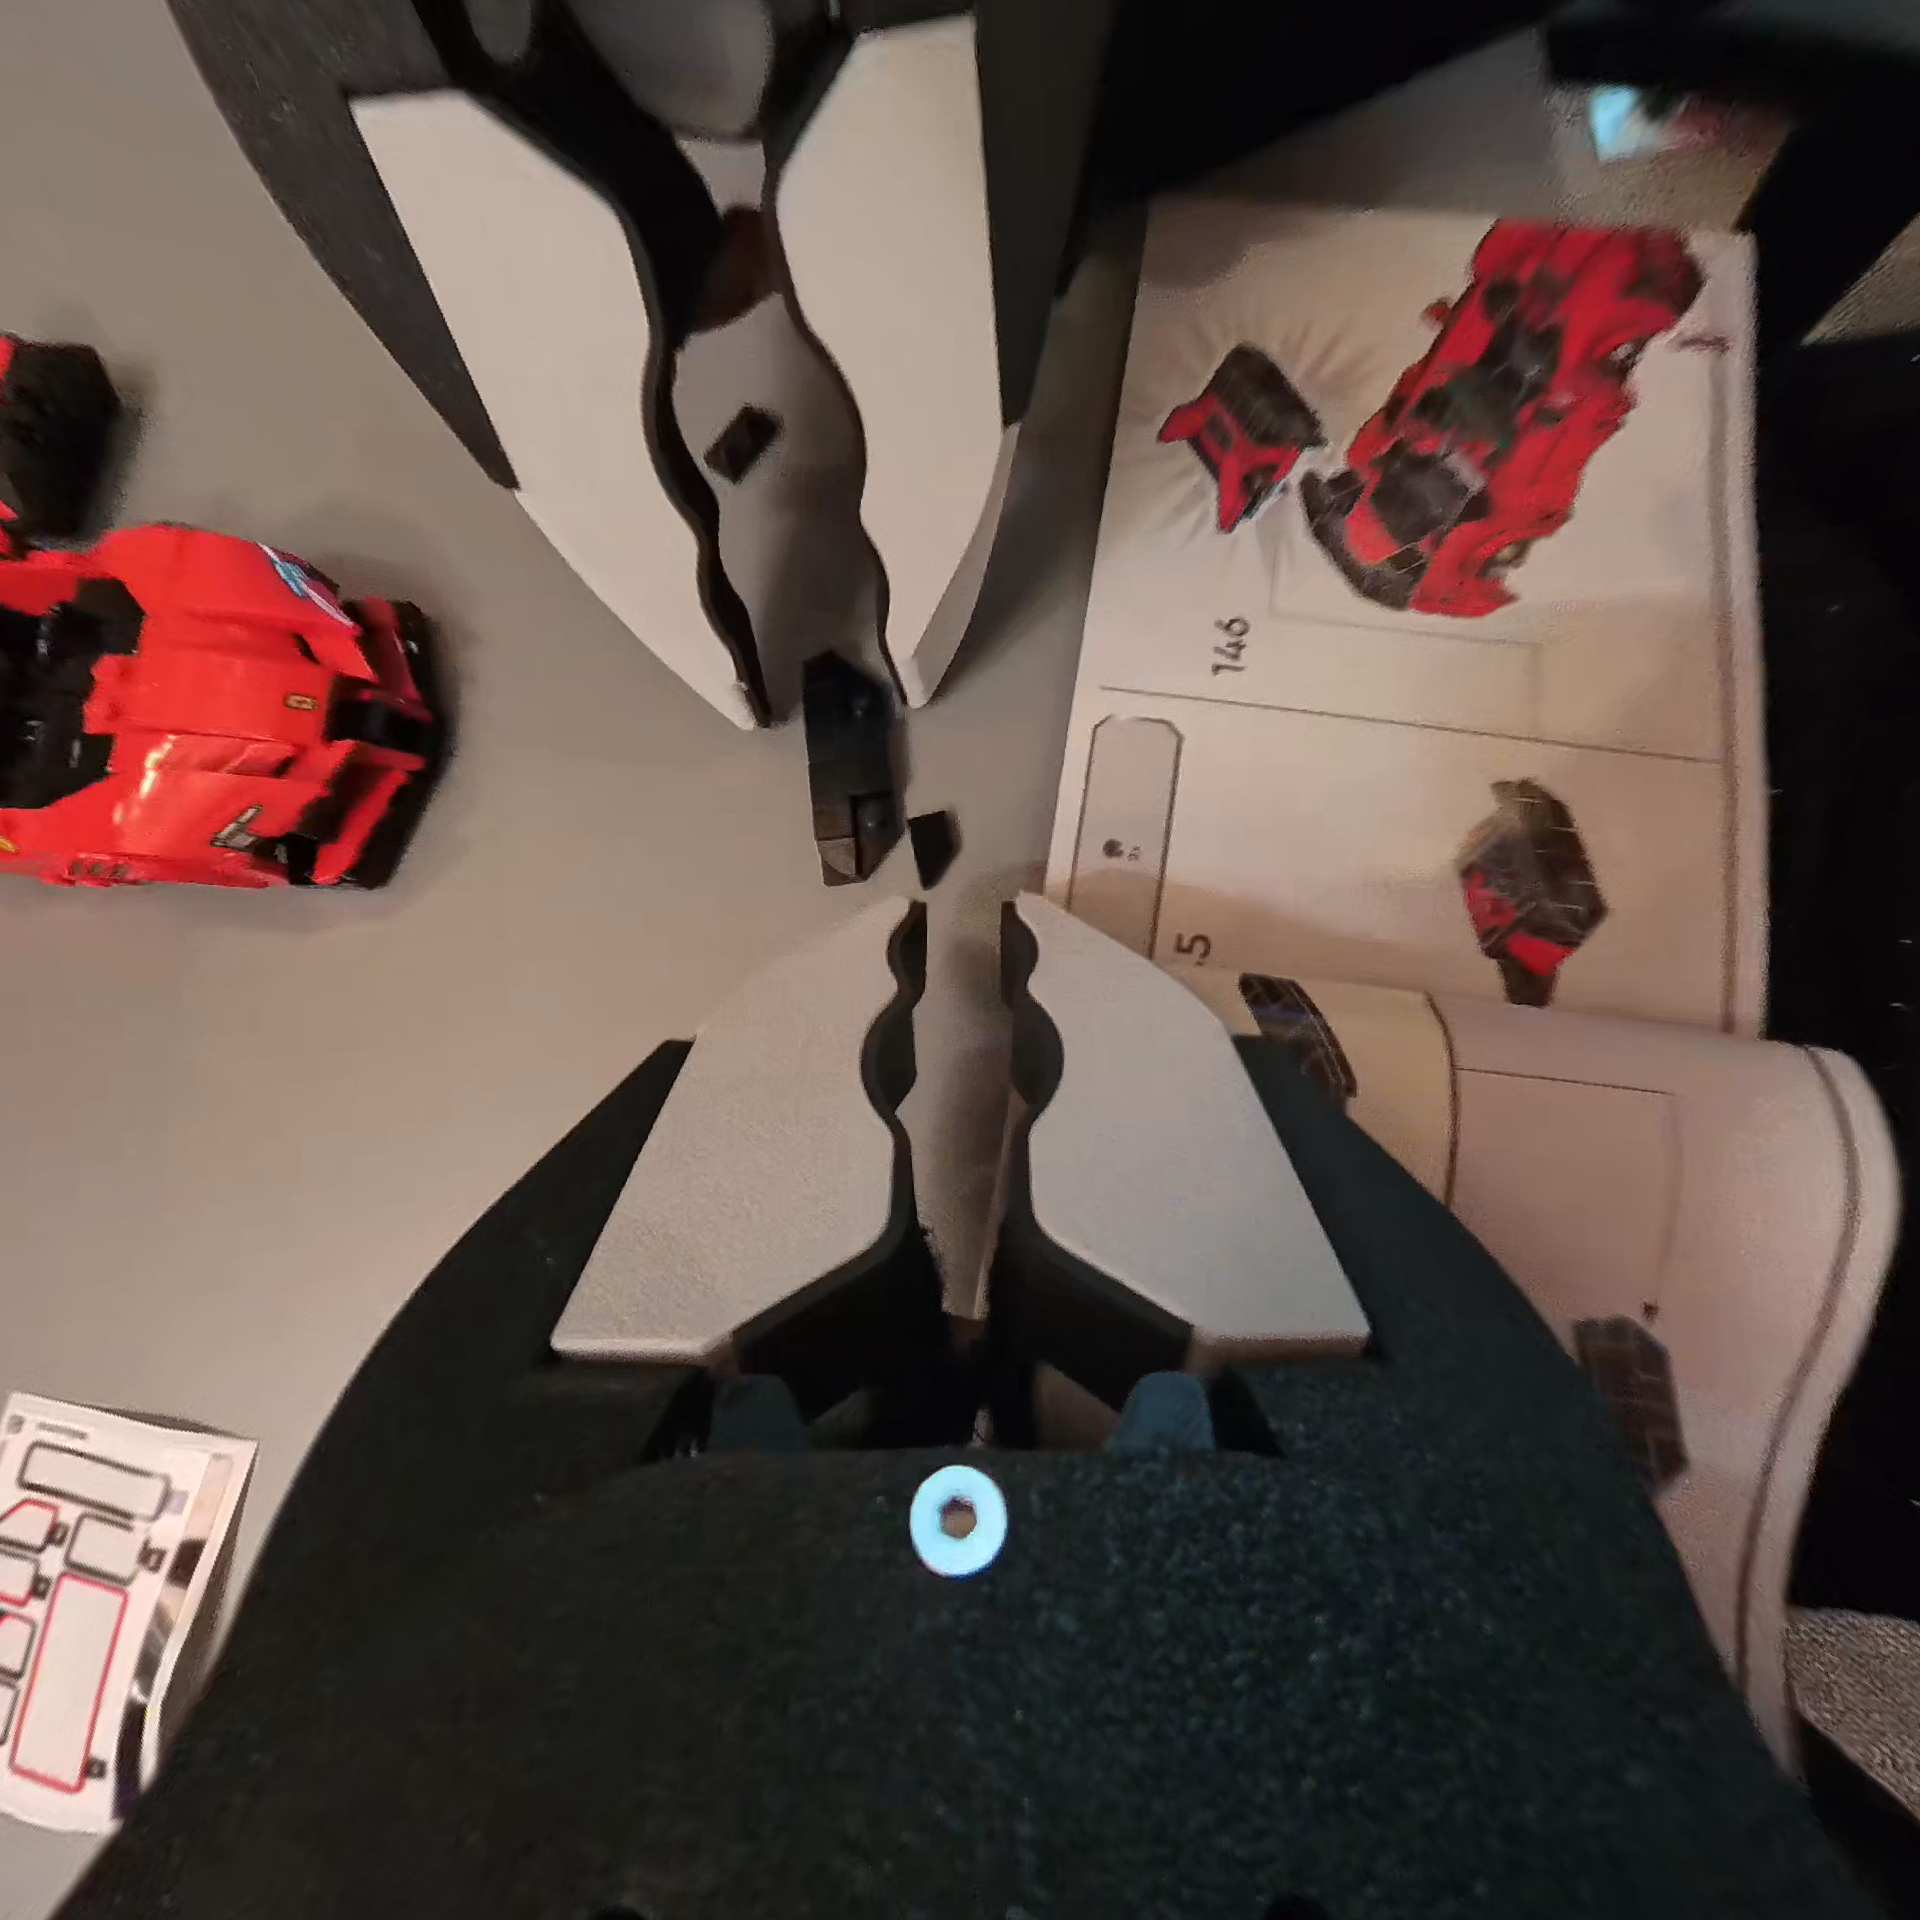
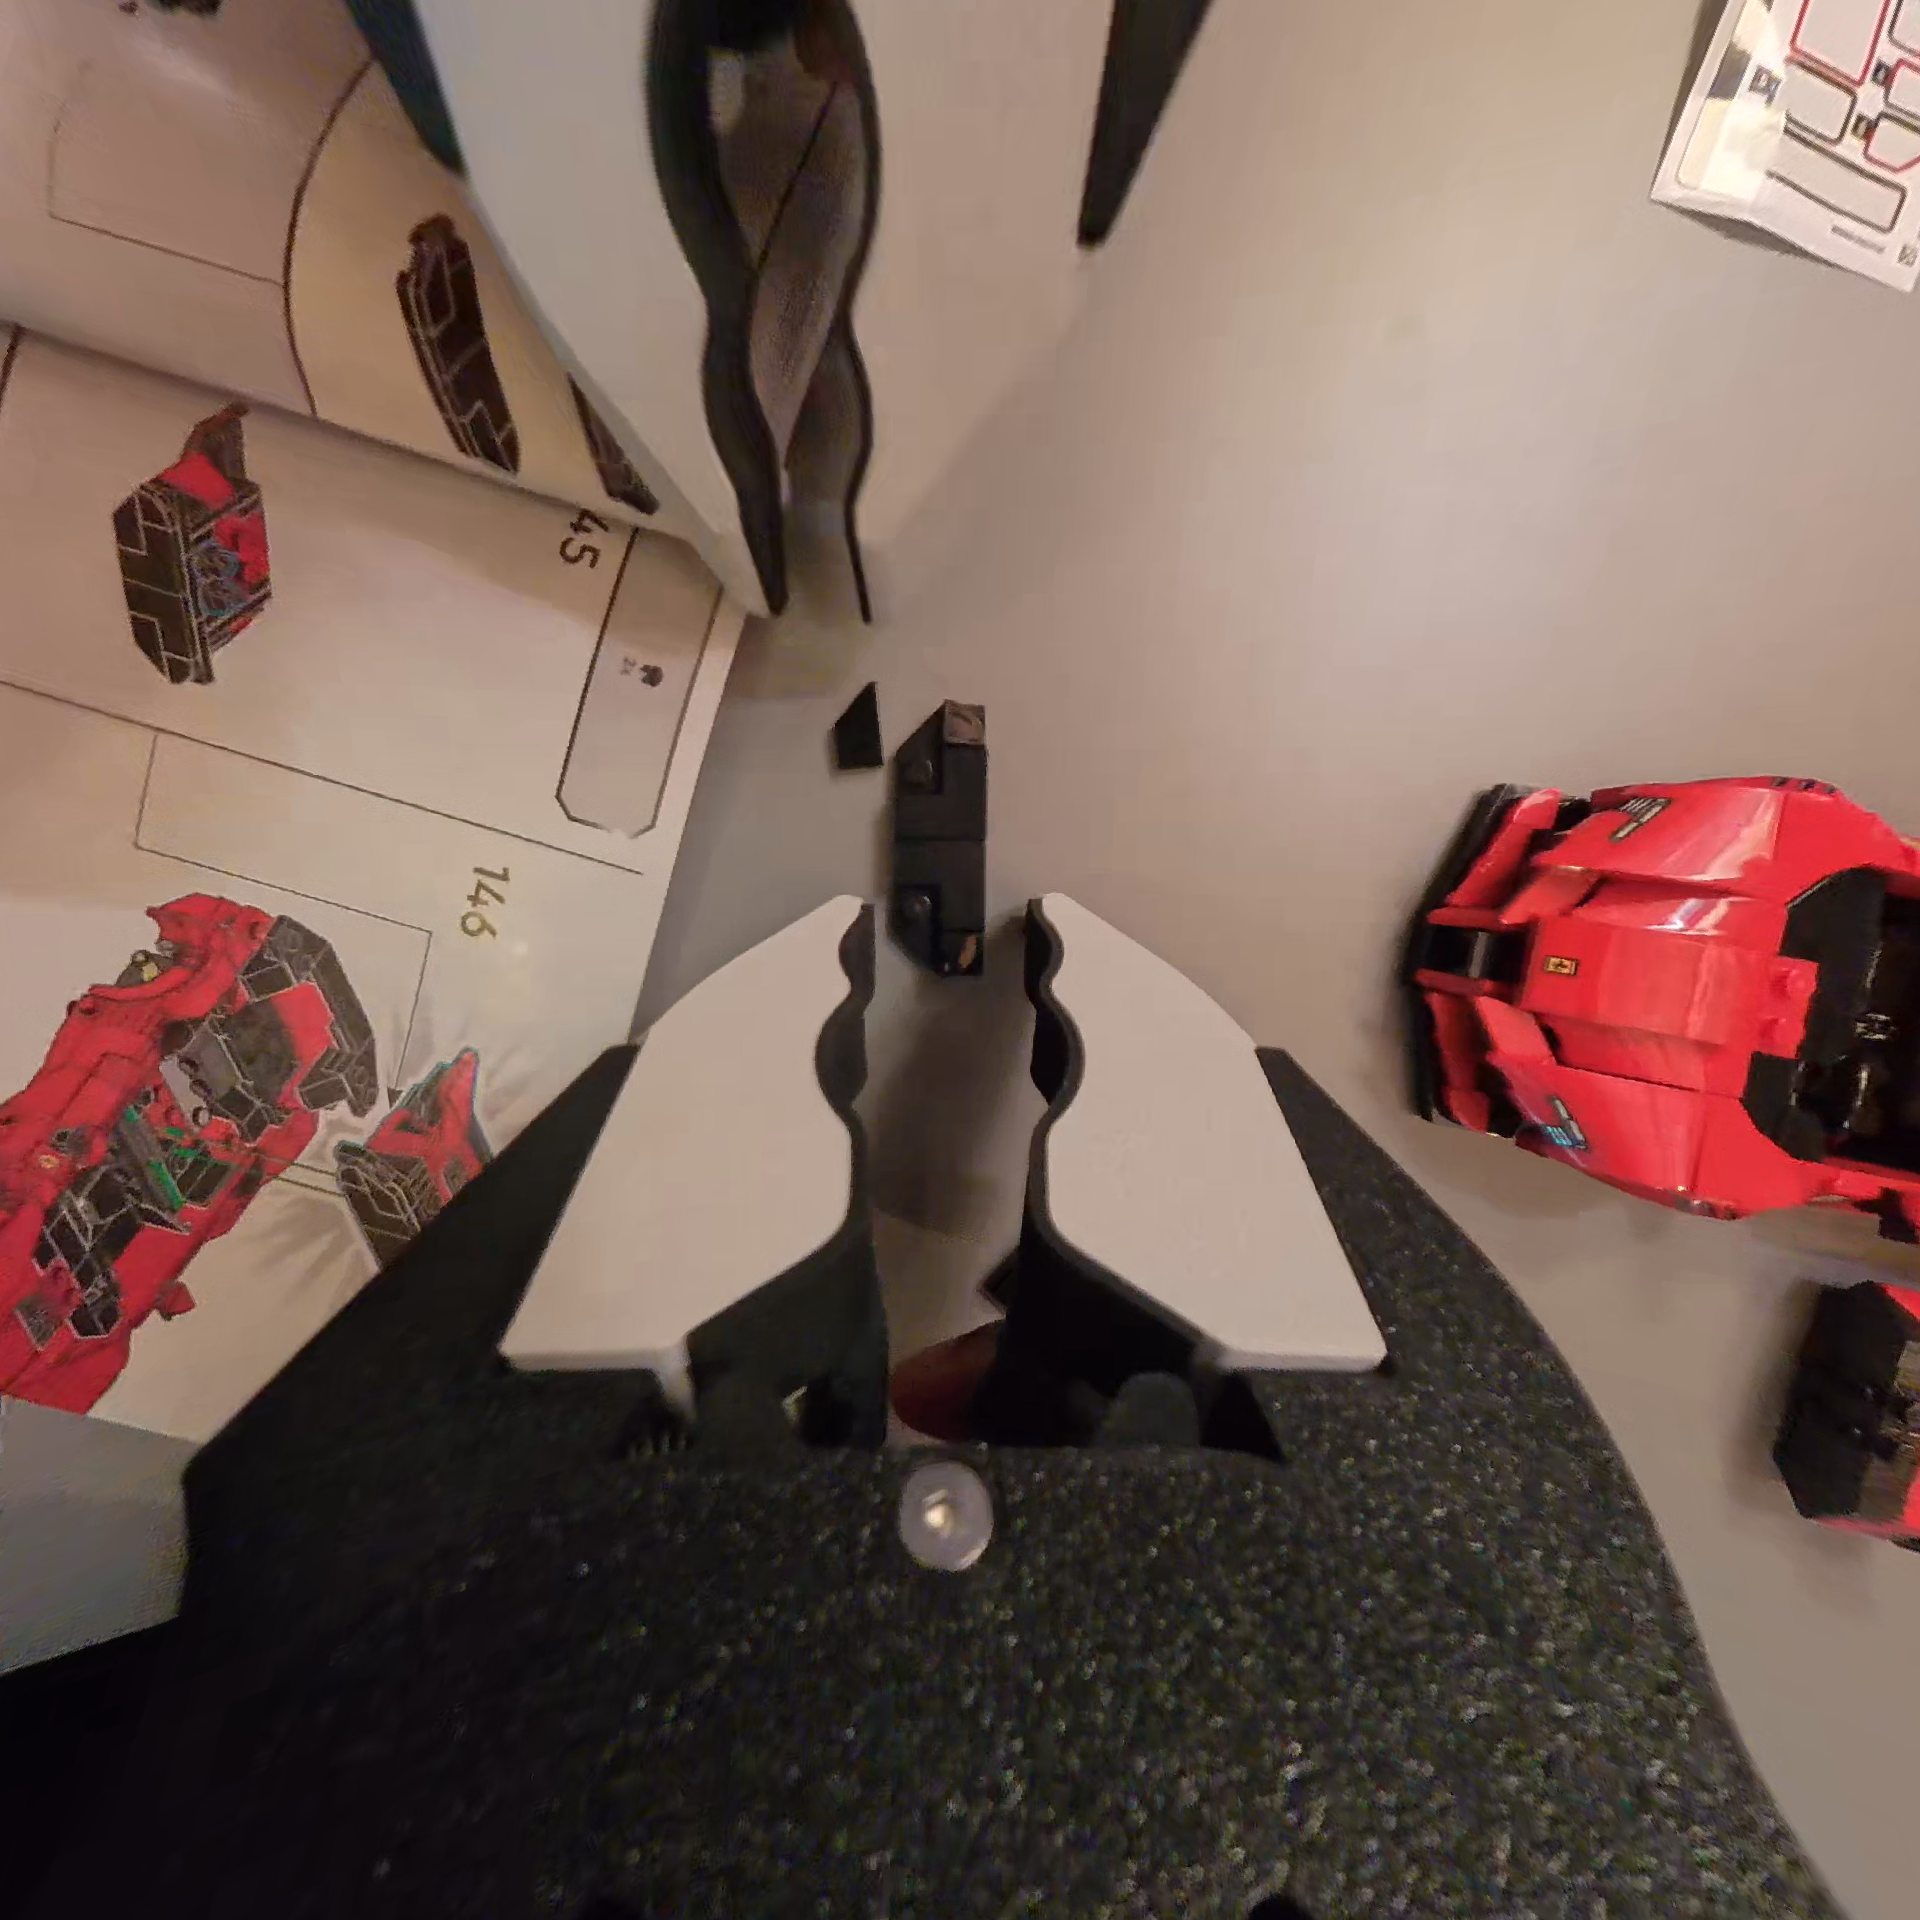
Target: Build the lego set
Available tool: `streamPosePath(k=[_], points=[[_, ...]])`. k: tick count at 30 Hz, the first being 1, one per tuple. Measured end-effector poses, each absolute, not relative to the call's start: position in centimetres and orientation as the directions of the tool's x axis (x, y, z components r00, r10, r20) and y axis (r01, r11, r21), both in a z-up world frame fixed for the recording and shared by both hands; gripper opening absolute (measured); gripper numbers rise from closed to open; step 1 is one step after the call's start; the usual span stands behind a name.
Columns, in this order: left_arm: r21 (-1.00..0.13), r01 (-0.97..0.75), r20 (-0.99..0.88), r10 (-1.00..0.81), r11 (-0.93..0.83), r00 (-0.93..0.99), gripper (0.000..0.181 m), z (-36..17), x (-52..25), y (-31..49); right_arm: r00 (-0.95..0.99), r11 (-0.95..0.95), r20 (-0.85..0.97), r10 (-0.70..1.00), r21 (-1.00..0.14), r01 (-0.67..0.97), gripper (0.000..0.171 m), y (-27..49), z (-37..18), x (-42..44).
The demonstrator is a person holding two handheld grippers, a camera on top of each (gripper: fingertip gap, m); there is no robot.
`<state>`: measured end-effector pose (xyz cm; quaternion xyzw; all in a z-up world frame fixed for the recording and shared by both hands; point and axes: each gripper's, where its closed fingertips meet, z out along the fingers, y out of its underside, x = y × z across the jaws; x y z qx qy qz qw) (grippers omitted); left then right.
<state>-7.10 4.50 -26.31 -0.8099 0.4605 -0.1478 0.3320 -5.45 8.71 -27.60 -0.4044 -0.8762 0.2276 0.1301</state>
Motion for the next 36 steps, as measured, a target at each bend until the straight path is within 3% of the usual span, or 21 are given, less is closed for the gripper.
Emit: streamPosePath(k=[11,21,34,36], points=[[-0.632,-0.676,-0.046,-0.853,-0.377,0.519,0.009,-27.5,-6.7,5.6,-0.651,0.527,0.000,0.759,-0.587,0.615,0.026,8.5,-27.6,-5.5],[-0.680,-0.658,-0.043,-0.878,-0.323,0.476,0.002,-27.2,-6.5,5.5,-0.686,0.536,-0.001,0.728,-0.623,0.570,0.016,8.0,-27.6,-5.9],[-0.656,-0.735,-0.124,-0.935,-0.174,0.332,0.002,-25.7,-6.8,5.7,-0.795,0.643,-0.001,0.607,-0.587,0.492,0.017,7.7,-27.6,-5.9],[-0.645,-0.743,-0.114,-0.938,-0.180,0.326,0.002,-25.8,-6.8,5.8,-0.788,0.638,0.000,0.616,-0.586,0.499,0.025,7.8,-27.5,-6.0]])
